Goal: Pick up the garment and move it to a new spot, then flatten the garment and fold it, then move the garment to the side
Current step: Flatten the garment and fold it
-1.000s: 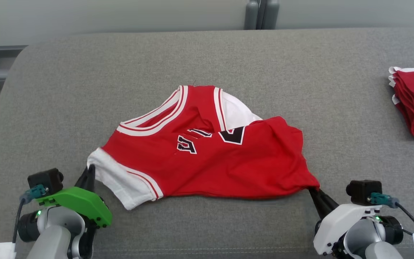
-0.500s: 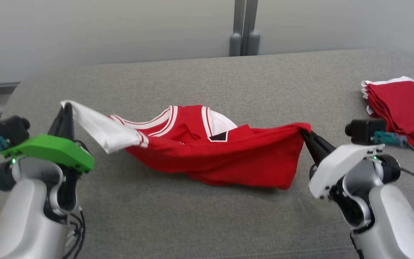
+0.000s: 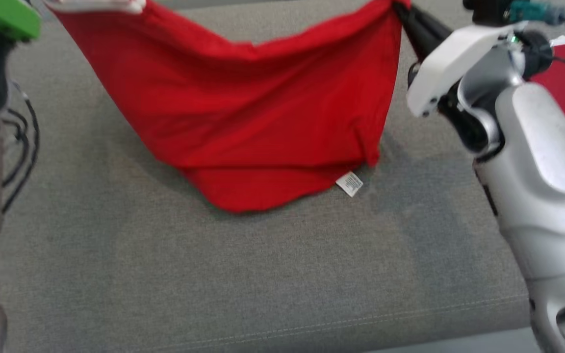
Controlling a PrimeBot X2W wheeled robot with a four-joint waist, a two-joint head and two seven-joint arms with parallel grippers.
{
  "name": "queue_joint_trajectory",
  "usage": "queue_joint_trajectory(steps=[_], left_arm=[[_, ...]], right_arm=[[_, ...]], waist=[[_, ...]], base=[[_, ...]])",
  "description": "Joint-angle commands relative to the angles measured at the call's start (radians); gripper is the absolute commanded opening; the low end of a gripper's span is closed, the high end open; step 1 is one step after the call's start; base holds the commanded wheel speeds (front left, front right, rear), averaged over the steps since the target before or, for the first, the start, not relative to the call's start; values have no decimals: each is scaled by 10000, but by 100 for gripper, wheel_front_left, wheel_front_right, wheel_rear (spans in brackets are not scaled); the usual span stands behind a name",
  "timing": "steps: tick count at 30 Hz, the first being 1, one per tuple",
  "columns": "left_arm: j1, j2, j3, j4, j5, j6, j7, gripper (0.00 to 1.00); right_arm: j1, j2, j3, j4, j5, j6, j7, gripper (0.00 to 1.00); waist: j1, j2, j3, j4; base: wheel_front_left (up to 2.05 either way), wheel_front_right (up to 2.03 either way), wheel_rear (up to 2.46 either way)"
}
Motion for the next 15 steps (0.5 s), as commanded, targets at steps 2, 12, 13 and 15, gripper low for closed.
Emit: queue_joint_trajectory(steps=[2,12,13,15], left_arm=[[-1288,159,20,189,228,-98,-100,0],[-4820,447,224,1141,816,-35,-850,0],[-5121,426,299,1276,790,4,-980,0],[-5670,464,322,1543,928,3,-1286,0]], right_arm=[[-1231,-167,90,511,-277,-1,-506,0],[-4724,-128,-386,2647,-1361,-3,-2557,0],[-5045,-125,-481,2897,-1543,-3,-2768,0],[-5663,-50,-728,3364,-1846,-4,-3242,0]], waist=[[-1,0,1965,-498],[-1,0,3139,-727],[-1,0,3174,-741],[-1,0,3214,-768]], base=[[0,0,0],[0,0,0],[0,0,0],[0,0,0]])
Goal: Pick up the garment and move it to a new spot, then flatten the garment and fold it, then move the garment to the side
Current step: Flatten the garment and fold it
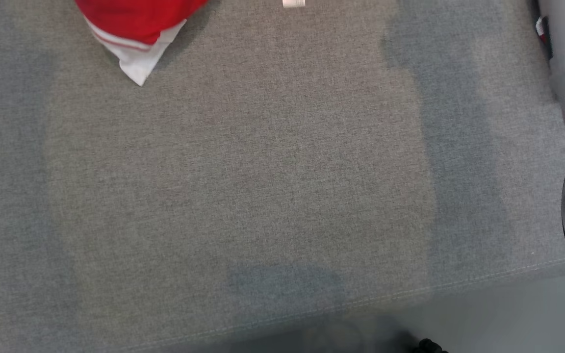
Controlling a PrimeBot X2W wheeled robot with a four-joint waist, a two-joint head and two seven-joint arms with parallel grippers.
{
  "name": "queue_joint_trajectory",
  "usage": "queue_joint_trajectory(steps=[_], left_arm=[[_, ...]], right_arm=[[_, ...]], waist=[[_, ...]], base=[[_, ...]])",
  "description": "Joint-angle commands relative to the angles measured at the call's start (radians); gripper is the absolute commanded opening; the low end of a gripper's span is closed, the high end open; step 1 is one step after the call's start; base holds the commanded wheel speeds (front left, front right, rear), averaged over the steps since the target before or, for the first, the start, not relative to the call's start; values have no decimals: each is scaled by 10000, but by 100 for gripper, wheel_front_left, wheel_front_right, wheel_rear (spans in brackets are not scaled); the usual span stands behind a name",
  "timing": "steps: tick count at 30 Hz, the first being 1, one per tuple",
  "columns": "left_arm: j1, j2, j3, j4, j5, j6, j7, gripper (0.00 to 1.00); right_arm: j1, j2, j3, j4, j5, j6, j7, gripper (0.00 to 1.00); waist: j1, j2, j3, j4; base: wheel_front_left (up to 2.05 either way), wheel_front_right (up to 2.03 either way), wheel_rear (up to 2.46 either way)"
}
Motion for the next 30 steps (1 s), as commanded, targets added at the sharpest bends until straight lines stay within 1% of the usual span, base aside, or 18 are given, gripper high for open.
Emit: queue_joint_trajectory(steps=[1,5,8,10,12,15,16,19,21,23,25,27,30], left_arm=[[-288,76,62,68,80,50,-177,0],[-1144,-3,140,442,232,-1,-1043,0],[-1469,-102,5,678,425,-181,-1622,0],[-1535,-146,8,761,455,-332,-1906,0],[-1336,-283,75,908,309,-466,-2024,0],[-394,-383,-243,1301,310,-778,-2000,0],[122,-331,-322,1342,194,-939,-2026,0],[1291,-339,-355,1212,-45,-1092,-2085,0],[2173,-295,-403,989,-124,-1120,-2107,0],[2965,-171,-336,621,-178,-1093,-2121,0],[3896,-172,-135,170,-406,-944,-2149,0],[4969,-179,-35,-333,-566,-790,-2185,0],[6534,-347,243,-1178,-848,-484,-2219,0]], right_arm=[[-315,-5,-134,121,-179,-12,-208,0],[-1369,157,-1000,747,-1040,-15,-1309,0],[-1881,368,-1644,968,-1689,-13,-1760,0],[-1995,510,-1744,1054,-2044,-13,-1871,0],[-1905,518,-1659,1198,-2289,-13,-1920,0],[-1391,522,-955,1769,-2436,-13,-1936,0],[-1094,496,-453,1998,-2232,-13,-1955,0],[-428,193,325,2163,-1736,-15,-1974,0],[70,-24,940,2141,-1322,-13,-1964,0],[449,-320,1477,1975,-855,-13,-1818,0],[904,-693,2002,1730,-378,-15,-1566,0],[1467,-1024,2473,1462,192,-13,-1074,0],[2287,-1552,2994,854,1105,-15,-160,0]], waist=[[-3,0,389,-264],[-3,0,433,-297],[-3,0,486,-216],[-3,0,566,-168],[-3,0,799,-92],[-3,0,1032,88],[-3,0,1110,191],[-3,0,1078,403],[-3,0,965,517],[-3,0,797,599],[-3,0,532,680],[-3,0,205,741],[-3,0,-348,830]], base=[[0,0,0],[0,0,0],[0,0,0],[0,0,0],[0,0,0],[0,0,0],[0,0,0],[0,0,0],[0,0,0],[0,0,0],[0,0,0],[0,0,0],[0,0,0]])
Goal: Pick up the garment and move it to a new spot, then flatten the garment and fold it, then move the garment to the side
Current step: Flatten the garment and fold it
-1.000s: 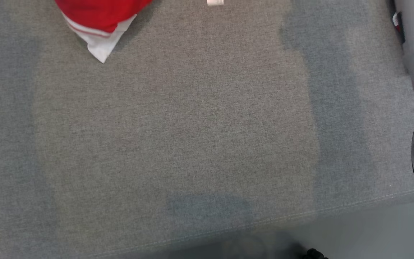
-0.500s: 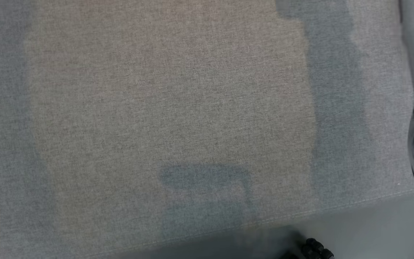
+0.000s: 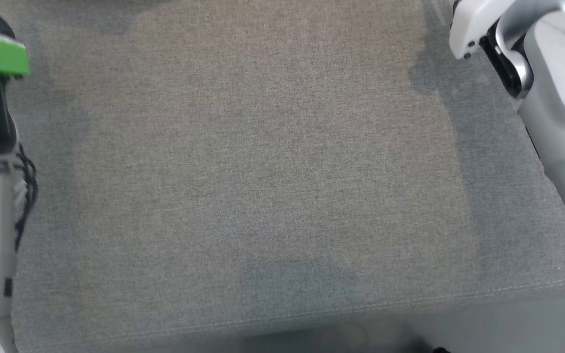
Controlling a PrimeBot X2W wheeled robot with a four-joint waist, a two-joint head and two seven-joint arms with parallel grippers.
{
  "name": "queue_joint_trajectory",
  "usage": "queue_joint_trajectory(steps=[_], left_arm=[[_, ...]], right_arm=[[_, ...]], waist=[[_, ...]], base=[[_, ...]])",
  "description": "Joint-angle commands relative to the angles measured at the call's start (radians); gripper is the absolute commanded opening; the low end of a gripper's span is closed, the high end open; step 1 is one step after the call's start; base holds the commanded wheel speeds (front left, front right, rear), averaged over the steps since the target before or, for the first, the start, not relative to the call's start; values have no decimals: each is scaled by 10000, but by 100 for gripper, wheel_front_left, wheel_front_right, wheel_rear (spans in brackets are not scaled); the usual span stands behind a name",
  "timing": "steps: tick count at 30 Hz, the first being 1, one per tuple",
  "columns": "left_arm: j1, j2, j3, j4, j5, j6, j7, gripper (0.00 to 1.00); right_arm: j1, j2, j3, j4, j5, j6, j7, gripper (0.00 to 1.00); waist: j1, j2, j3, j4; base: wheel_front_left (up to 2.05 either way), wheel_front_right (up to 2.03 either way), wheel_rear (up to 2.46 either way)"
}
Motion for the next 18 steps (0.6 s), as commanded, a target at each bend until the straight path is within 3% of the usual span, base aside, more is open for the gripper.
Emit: queue_joint_trajectory(steps=[1,7,13,18], left_arm=[[1147,-164,188,-558,-221,276,-75,0],[3877,-661,195,-1711,-485,944,-65,0],[5653,-1141,85,-2211,-616,1388,-76,0],[6981,-1186,-261,-2386,-225,1728,-71,0]], right_arm=[[686,-446,256,-463,571,-17,626,0],[2600,-1518,776,-1929,1411,-17,2496,0],[4335,-1880,576,-3078,2140,-17,3914,0],[6010,-2132,-81,-4060,2281,-17,5052,0]], waist=[[-1,0,-929,204],[-1,0,-2030,420],[-1,0,-2877,552],[-1,0,-3554,719]], base=[[0,0,0],[0,0,0],[0,0,0],[0,0,0]])
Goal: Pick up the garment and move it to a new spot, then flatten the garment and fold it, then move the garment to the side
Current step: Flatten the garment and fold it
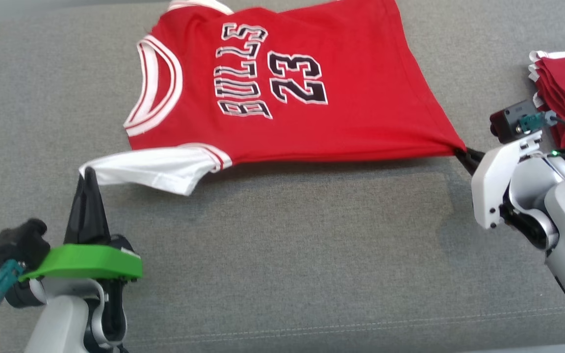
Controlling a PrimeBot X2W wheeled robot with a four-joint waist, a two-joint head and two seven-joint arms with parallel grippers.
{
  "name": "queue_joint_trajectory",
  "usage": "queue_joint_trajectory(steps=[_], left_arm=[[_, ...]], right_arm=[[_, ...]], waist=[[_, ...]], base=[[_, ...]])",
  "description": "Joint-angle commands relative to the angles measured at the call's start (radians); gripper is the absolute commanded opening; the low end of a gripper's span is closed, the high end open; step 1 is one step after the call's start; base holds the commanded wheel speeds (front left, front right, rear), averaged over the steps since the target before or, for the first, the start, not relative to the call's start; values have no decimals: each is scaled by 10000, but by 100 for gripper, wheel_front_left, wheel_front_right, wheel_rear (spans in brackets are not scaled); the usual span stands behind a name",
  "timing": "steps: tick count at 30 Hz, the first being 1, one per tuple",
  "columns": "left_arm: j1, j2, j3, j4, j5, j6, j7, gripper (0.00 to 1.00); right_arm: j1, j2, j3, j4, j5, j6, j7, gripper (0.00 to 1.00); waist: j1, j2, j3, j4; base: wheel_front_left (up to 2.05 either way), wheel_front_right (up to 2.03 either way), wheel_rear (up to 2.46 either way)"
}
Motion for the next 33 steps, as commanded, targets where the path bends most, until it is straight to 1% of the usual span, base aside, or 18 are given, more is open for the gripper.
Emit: queue_joint_trajectory(steps=[1,3,9,18,25,30,33], left_arm=[[436,9,-17,-66,26,107,16,0],[892,-86,-61,-171,-14,231,18,0],[2155,-171,-223,-578,105,651,55,0],[3521,109,-597,-1071,596,1284,317,0],[4539,448,-956,-1684,1019,1814,846,0],[5252,602,-1245,-2236,1134,2163,1407,0],[5574,608,-1322,-2506,1068,2276,1603,0]], right_arm=[[423,-82,-214,-184,-157,-19,228,0],[1064,12,-611,-426,-293,-19,623,0],[2671,594,-1668,-1379,-771,-19,1792,0],[4817,1486,-3193,-3038,-1480,-19,3452,0],[5994,2127,-4016,-3922,-1906,-19,3967,0],[6375,2374,-4351,-4201,-2215,-19,4083,0],[6431,2449,-4443,-4271,-2311,-17,4055,0]], waist=[[1,-1,-820,276],[1,-1,-1062,305],[1,-1,-1579,327],[1,-1,-1947,299],[1,-1,-2088,195],[1,-1,-2103,90],[1,-1,-2102,52]], base=[[0,0,0],[0,0,0],[0,0,0],[0,0,0],[0,0,0],[0,0,0],[0,0,0]])
